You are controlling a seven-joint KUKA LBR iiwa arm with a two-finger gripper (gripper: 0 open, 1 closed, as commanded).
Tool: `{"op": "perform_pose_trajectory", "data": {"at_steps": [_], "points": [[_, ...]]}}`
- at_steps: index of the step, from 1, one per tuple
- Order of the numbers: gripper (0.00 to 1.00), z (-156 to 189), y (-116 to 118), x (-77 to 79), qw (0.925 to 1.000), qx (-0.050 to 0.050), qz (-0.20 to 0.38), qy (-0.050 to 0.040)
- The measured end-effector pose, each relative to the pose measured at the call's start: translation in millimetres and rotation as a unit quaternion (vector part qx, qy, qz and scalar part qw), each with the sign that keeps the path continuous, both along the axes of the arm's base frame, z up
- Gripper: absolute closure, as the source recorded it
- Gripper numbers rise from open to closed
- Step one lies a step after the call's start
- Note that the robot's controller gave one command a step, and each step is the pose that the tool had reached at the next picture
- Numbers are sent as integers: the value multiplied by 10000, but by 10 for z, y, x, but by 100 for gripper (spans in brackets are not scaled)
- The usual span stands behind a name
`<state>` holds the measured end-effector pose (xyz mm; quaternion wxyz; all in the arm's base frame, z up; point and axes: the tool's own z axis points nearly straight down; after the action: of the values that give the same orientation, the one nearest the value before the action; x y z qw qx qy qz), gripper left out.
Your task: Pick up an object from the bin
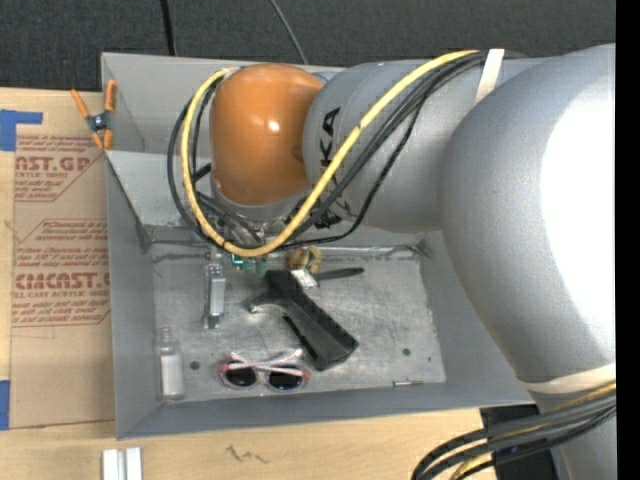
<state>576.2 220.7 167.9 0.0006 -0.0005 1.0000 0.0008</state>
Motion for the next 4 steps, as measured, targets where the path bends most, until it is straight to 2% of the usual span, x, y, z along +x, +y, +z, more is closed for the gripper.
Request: {"op": "perform_pose_trajectory", "data": {"at_steps": [1,2,3,4], "points": [[100,-561,-931,-232,9937,-3,1120,1],[100,-561,-931,-232,9937,-2,1120,1],[0,-871,-932,-48,9640,12,2659,-25],[0,-870,-933,-50,9640,12,2659,-20]]}}
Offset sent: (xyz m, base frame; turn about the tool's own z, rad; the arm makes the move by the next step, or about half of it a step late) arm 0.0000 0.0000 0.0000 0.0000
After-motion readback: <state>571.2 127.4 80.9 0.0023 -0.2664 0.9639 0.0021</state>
